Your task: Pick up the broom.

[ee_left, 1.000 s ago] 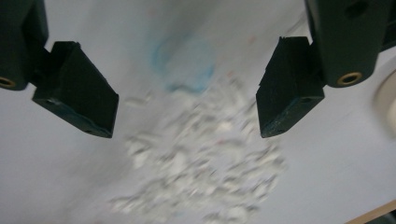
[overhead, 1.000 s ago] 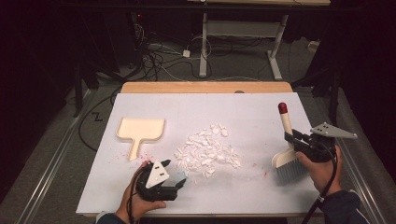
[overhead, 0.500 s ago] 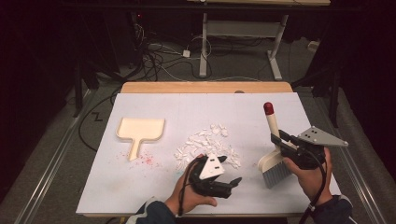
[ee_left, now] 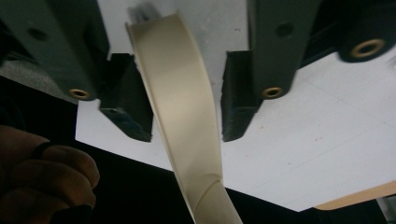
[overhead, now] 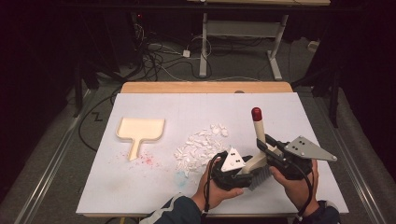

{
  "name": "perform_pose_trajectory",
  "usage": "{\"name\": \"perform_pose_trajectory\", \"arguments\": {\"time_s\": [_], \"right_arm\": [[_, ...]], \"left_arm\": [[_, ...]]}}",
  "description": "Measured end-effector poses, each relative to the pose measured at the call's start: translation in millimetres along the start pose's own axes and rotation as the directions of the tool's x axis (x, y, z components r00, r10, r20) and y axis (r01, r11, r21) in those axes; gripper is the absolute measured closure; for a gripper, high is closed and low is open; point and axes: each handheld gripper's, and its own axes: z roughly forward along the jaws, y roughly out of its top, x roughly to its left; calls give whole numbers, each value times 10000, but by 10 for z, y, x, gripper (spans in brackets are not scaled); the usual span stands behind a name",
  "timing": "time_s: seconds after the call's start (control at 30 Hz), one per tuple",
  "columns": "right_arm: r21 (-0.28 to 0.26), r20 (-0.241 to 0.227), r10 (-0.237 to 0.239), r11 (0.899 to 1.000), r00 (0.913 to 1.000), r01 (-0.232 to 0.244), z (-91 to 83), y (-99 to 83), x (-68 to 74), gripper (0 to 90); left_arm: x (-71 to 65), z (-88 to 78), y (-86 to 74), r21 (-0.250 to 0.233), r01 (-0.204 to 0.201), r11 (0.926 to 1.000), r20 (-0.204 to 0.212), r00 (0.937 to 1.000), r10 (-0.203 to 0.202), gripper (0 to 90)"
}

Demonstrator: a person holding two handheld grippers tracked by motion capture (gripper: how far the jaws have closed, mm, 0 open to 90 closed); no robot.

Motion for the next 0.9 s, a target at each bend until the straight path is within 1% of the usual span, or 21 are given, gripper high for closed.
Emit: {"name": "perform_pose_trajectory", "arguments": {"time_s": [0.03, 0.07, 0.13, 0.2, 0.27, 0.33, 0.37, 0.43, 0.47, 0.5, 0.53, 0.57, 0.6, 0.63, 0.67, 0.7, 0.77, 0.8, 0.83, 0.87, 0.9], "right_arm": [[0, 0, 0, 10000, 10000, 0, 0, 0, 0, 715], [-172, -2, 107, 9998, 9999, -107, 1, -9, 10, 715], [-112, -61, 117, 9999, 9999, -118, 19, -5, 27, 714], [-84, -61, 31, 10000, 10000, -31, 14, 1, 36, 711], [-225, -203, 85, 9997, 9998, -90, -6, 9, 29, 706], [-273, -296, 47, 9996, 9995, -55, -20, 16, 28, 701], [-377, -604, -126, 9992, 9981, 103, -54, 34, 10, 683], [-495, -1000, -502, 9977, 9937, 454, -88, 53, -22, 631], [-495, -1000, -502, 9977, 9937, 454, -88, 53, -22, 631], [-687, -1121, -752, 9953, 9908, 678, -128, 69, -61, 551], [-687, -1121, -752, 9953, 9908, 678, -128, 69, -61, 551], [-686, -1435, -876, 9946, 9858, 783, -142, 76, -86, 517], [-443, -1875, -1237, 9921, 9744, 1174, -149, 79, -134, 449], [-443, -1875, -1237, 9921, 9744, 1174, -149, 79, -134, 449], [-545, -2178, -1379, 9901, 9662, 1290, -156, 66, -160, 448], [-266, -2892, -1503, 9885, 9454, 1490, -138, 38, -194, 405], [139, -3643, -1576, 9845, 9178, 1746, -86, -11, -215, 418], [331, -4024, -1539, 9827, 9024, 1823, -46, -41, -213, 410], [331, -4024, -1539, 9827, 9024, 1823, -46, -41, -213, 410], [524, -4290, -1557, 9791, 8898, 1966, 0, -75, -200, 409], [896, -4678, -1699, 9672, 8674, 2378, 100, -141, -159, 379]], "left_arm": [[14, -2, -5, 5, 79, 10000, -9, 10000, -79, 540], [29, -8, -11, -7, 152, 9999, -58, 9999, -152, 580], [98, -34, -28, 54, 357, 9993, 58, 9993, -357, 607], [137, -62, -35, 130, 417, 9990, -30, 9991, -417, 626], [179, -113, -34, 63, 512, 9987, 103, 9986, -513, 647], [198, -144, -25, 107, 402, 9991, 245, 9989, -404, 652], [211, -214, -1, 131, 66, 9999, 419, 9991, -71, 652], [212, -248, 13, 186, -100, 9998, 405, 9991, 92, 653], [217, -282, 25, 260, -240, 9994, 422, 9988, 229, 653], [244, -348, 41, 414, -483, 9980, 519, 9976, 462, 653], [244, -348, 41, 414, -483, 9980, 519, 9976, 462, 652], [258, -381, 42, 452, -609, 9971, 541, 9968, 584, 652], [273, -417, 39, 526, -740, 9959, 566, 9959, 711, 653], [291, -459, 31, 586, -875, 9944, 676, 9942, 835, 653], [308, -506, 21, 616, -1012, 9930, 809, 9921, 961, 652], [337, -597, 2, 672, -1218, 9903, 975, 9886, 1150, 652], [351, -638, -10, 669, -1286, 9894, 1091, 9867, 1209, 652], [378, -699, -44, 664, -1416, 9877, 1306, 9826, 1321, 652], [378, -699, -44, 664, -1416, 9877, 1306, 9826, 1321, 652], [391, -715, -62, 706, -1403, 9876, 1428, 9813, 1292, 652], [401, -725, -79, 729, -1422, 9871, 1571, 9791, 1295, 652]]}}
